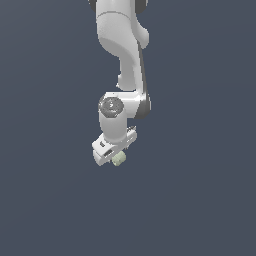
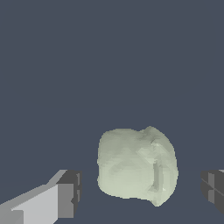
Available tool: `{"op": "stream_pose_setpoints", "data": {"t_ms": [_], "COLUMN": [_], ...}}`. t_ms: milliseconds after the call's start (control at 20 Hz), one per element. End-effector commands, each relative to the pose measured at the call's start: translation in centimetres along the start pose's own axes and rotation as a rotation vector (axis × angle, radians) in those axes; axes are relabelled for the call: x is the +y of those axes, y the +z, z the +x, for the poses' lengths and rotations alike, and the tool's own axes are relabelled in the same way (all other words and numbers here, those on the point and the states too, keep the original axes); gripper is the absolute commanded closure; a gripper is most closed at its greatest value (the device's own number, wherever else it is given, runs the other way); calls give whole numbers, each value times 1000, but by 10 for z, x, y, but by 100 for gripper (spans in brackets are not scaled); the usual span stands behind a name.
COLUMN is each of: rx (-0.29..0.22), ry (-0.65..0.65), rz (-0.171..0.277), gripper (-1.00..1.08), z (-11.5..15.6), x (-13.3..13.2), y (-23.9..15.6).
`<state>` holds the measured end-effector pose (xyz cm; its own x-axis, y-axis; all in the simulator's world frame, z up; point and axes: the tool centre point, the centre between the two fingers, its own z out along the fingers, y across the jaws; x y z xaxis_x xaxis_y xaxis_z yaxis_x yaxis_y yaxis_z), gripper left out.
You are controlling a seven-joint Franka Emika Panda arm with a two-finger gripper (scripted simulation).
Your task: Pick up the object and move it to a goal position.
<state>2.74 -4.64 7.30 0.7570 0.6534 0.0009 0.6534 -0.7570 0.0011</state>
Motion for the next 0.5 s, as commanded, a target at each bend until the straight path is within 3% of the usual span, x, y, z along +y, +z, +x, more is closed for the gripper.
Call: {"op": "stream_pose_setpoints", "data": {"t_ms": [0, 400, 450], "rx": [-1, -1, -1], "ry": [-2, -3, -3], "rz": [1, 1, 1], "gripper": [-92, -92, 108], "z": [-1, 0, 0], "x": [-1, 0, 0], "y": [14, 33, 33]}}
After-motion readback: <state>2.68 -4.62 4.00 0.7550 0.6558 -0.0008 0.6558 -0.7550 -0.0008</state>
